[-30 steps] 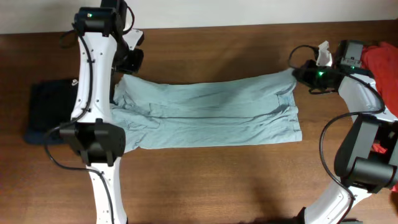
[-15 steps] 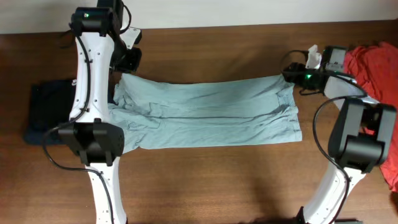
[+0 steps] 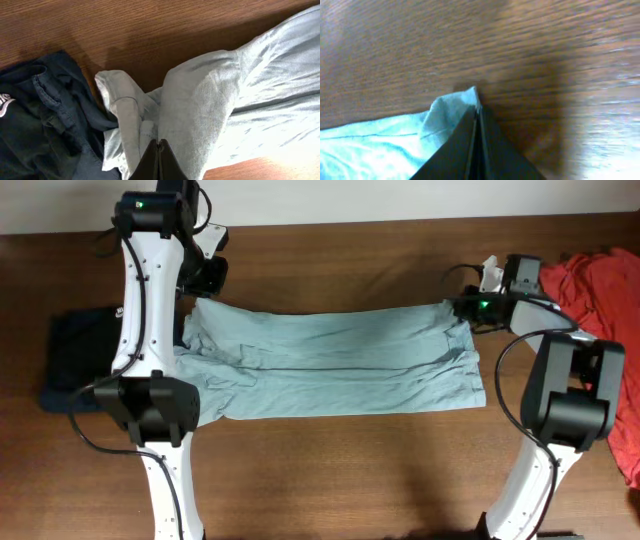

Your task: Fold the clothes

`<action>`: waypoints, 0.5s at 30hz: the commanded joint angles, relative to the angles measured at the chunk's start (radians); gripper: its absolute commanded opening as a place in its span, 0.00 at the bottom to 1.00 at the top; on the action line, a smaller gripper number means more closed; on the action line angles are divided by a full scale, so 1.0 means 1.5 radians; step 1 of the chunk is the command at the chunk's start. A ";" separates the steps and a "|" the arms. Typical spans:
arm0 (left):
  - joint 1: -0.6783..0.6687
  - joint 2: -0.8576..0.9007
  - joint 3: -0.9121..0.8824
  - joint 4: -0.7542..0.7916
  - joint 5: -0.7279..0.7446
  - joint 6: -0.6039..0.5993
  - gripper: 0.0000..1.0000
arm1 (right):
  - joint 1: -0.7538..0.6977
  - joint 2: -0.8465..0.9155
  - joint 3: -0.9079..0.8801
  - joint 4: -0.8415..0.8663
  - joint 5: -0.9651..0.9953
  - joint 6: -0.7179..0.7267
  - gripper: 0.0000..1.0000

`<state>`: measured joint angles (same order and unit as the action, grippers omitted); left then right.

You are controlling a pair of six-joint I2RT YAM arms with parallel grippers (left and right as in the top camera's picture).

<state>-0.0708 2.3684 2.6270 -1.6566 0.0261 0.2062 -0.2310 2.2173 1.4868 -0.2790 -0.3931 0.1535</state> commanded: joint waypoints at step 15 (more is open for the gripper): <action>0.027 -0.009 0.003 0.186 0.003 0.024 0.00 | -0.026 -0.139 0.047 -0.011 -0.032 -0.006 0.04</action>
<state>-0.0376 2.3684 2.6270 -1.3815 0.0261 0.2214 -0.2733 2.0159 1.5364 -0.2981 -0.4095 0.1535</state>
